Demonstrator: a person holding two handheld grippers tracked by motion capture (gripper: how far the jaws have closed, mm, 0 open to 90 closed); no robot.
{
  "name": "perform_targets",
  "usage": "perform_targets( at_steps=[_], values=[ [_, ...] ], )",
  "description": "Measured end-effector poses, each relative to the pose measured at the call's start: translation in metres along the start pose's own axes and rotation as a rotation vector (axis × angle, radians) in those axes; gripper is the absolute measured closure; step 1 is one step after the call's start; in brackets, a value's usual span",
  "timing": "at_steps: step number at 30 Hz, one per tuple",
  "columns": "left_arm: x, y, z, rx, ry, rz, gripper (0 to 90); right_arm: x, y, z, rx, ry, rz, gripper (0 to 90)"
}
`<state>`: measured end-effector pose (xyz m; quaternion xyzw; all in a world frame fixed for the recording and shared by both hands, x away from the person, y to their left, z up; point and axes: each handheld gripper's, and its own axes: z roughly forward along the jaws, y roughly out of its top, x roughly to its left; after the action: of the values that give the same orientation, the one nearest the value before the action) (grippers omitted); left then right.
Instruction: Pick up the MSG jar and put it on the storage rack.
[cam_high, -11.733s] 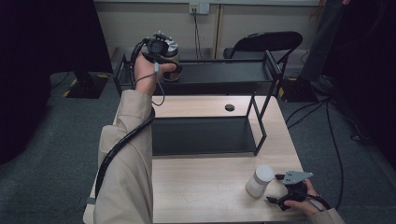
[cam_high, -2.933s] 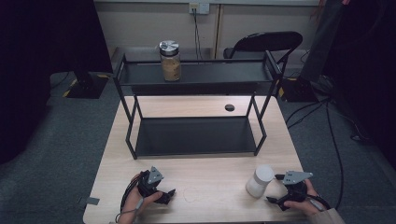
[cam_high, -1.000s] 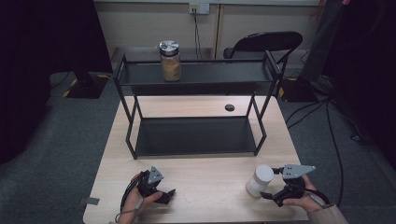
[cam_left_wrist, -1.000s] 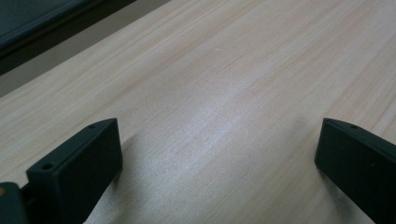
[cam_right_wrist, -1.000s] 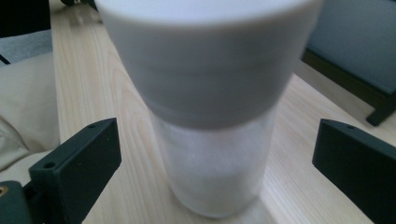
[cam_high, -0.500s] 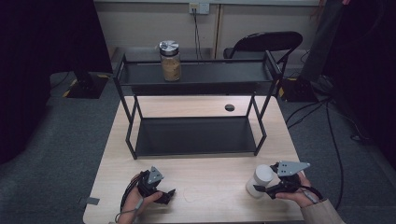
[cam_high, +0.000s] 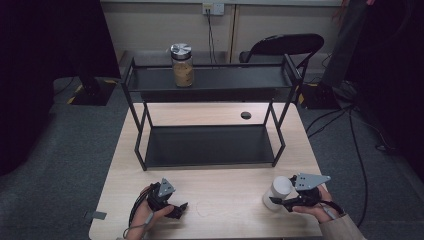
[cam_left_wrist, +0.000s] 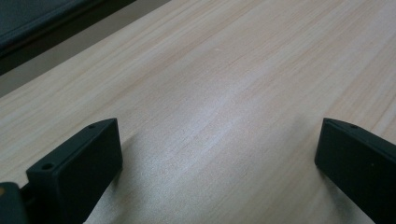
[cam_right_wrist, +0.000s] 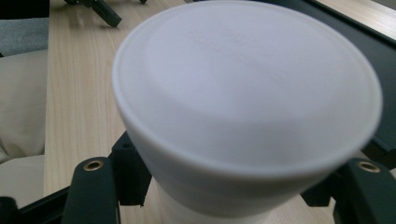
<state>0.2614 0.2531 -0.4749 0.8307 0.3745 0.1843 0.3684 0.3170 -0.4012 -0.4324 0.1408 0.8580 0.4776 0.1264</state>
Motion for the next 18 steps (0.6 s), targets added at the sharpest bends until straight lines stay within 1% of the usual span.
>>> perform_targets(
  at_steps=[3,8,10,15,18],
  values=[
    [0.0,0.0,0.0,0.0,0.0,0.0,0.0,0.0,0.003,-0.001,-0.004,0.009,0.015,34.0],
    [0.0,0.0,0.0,0.0,0.0,0.0,0.0,0.001,0.018,-0.004,0.006,0.02,0.017,34.0],
    [0.0,0.0,0.0,0.001,0.0,0.001,0.0,0.0,0.023,-0.006,0.008,0.026,0.026,34.0],
    [0.0,0.0,0.0,0.0,0.0,0.0,0.0,-0.005,0.042,-0.009,0.019,0.048,0.041,34.1],
    [0.0,0.0,0.0,0.0,0.0,0.0,0.0,-0.008,0.055,-0.012,0.022,0.059,0.038,34.1]
  ],
)
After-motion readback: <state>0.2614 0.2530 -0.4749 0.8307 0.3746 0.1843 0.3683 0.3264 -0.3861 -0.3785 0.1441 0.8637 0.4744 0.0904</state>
